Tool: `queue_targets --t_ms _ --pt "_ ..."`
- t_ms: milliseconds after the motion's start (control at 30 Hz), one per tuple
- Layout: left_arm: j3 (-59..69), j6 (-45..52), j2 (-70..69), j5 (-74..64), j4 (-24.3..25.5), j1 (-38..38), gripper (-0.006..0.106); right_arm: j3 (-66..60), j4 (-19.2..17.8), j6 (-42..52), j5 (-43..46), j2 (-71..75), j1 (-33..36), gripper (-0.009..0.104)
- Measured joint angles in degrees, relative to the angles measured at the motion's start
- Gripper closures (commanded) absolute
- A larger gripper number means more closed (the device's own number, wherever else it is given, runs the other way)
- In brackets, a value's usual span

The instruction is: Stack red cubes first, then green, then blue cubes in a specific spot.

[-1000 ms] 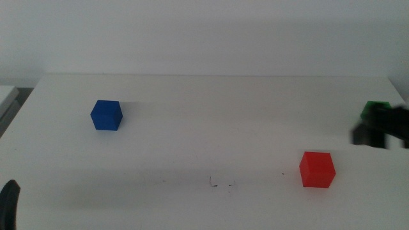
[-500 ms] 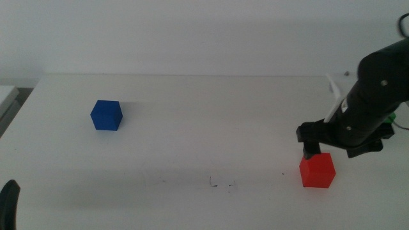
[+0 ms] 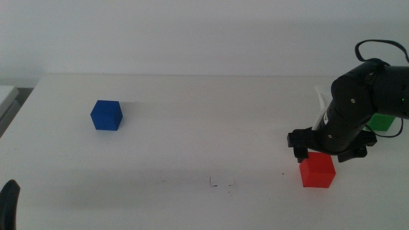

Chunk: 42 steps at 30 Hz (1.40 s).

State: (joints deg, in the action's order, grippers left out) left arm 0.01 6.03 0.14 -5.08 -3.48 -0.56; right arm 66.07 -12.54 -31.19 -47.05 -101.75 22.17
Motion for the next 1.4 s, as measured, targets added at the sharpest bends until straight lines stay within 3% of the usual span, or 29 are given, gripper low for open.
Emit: queue_targets --t_ms 400,500,567,733,800,1000,1400 --pt "0.0 0.0 0.0 0.0 0.0 0.0 0.007 0.0 -0.8 -2.3 2.5 -5.0 0.0 0.003" --pt "0.0 0.0 0.0 0.0 0.0 0.0 0.007 0.0 -0.8 -2.3 3.1 -5.9 0.0 0.011" --pt "0.0 0.0 0.0 0.0 0.0 0.0 0.007 0.0 -0.8 -2.3 3.2 -6.3 0.0 0.027" --pt "0.0 0.0 0.0 0.0 0.0 0.0 0.007 0.0 -0.9 -4.8 3.0 -6.6 0.0 0.084" --pt "0.0 0.0 0.0 0.0 0.0 0.0 0.007 0.0 -0.9 -5.7 2.7 -6.6 0.0 0.097" --pt "0.0 0.0 0.0 0.0 0.0 0.0 0.007 2.4 -3.0 -7.5 -2.4 -6.1 2.5 0.095" --pt "0.0 0.0 0.0 0.0 0.0 0.0 0.007 31.6 -3.4 -12.4 -11.3 -15.2 19.8 0.092"
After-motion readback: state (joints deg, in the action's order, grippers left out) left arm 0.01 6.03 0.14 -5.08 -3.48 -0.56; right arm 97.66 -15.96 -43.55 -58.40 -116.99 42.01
